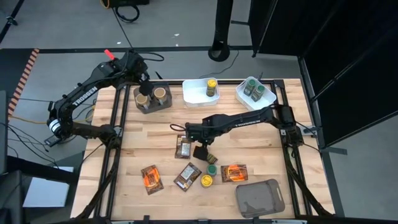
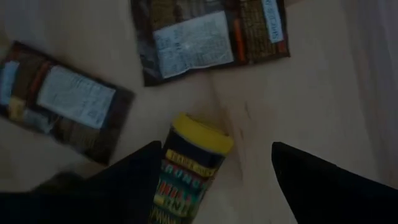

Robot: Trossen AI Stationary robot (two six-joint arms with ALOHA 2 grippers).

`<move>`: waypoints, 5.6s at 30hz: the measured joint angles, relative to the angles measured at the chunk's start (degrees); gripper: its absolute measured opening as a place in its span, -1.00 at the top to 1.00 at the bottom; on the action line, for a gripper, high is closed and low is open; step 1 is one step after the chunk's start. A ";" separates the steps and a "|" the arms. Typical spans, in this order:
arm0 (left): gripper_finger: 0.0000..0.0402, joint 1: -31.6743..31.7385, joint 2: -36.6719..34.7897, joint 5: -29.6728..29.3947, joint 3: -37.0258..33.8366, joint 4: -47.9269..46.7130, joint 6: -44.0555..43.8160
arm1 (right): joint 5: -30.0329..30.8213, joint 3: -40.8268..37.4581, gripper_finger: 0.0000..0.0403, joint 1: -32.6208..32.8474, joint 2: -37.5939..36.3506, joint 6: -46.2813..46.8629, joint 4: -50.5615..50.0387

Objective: Sort spices by type
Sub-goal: Put the yellow seasoning bottle into the left white bin, then put the green seasoning bottle into the right white bin

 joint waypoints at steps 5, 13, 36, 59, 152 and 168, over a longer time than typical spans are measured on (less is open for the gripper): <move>-0.68 -0.02 0.00 0.00 0.00 -0.02 0.00 | 0.70 -2.31 -0.55 0.78 -0.11 1.99 3.30; -0.68 0.00 0.00 0.00 0.00 -0.04 1.53 | -0.22 -7.25 -0.55 1.88 0.04 5.10 4.45; -0.68 0.00 0.00 0.00 0.00 0.35 1.51 | -1.93 -16.60 -0.05 -2.19 -0.22 8.06 12.89; -0.68 -0.02 0.00 0.00 0.00 2.76 1.51 | 39.93 -12.43 -0.05 -13.08 -3.54 -14.93 65.15; -0.68 0.09 -0.01 -0.82 0.00 3.26 2.97 | 8.31 -12.86 -0.39 13.90 -23.11 -16.39 16.11; -0.68 0.09 -0.02 -0.35 0.00 3.04 2.58 | 7.16 -12.88 -0.62 18.36 -14.34 -15.44 10.67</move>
